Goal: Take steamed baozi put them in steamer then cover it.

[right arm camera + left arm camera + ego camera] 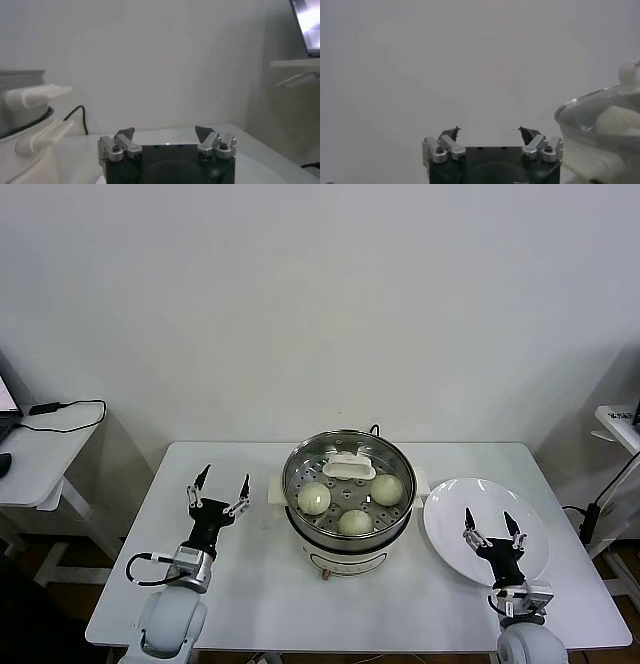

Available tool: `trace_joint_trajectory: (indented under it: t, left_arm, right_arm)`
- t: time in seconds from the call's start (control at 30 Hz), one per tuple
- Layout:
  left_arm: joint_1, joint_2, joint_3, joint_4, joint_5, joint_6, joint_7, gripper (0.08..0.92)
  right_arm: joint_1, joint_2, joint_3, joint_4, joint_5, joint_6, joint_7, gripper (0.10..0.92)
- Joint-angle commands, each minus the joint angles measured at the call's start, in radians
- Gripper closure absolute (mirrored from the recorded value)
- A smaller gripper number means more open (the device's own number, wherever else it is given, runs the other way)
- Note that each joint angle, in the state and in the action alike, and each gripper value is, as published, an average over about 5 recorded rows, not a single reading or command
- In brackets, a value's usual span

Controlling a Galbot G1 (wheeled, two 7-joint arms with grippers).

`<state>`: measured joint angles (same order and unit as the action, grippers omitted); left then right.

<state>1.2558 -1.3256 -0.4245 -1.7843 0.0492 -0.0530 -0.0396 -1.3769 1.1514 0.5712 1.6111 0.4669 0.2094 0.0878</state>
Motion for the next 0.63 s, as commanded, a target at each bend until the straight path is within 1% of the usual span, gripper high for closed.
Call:
trace_joint_trajectory:
  t: [0.03, 0.63]
  left_arm:
    - [0.051, -0.004, -0.033, 0.027, -0.047, -0.047, 0.021, 0.177]
    - [0.083, -0.004, -0.035, 0.019, -0.028, -0.070, 0.017, 0.177]
  right_arm:
    - [-0.020, 0.001, 0.016, 0.002, 0.019, 0.004, -0.029, 0.203]
    - [-0.019, 0.000, 0.009, -0.001, 0.015, -0.011, -0.002, 0.203]
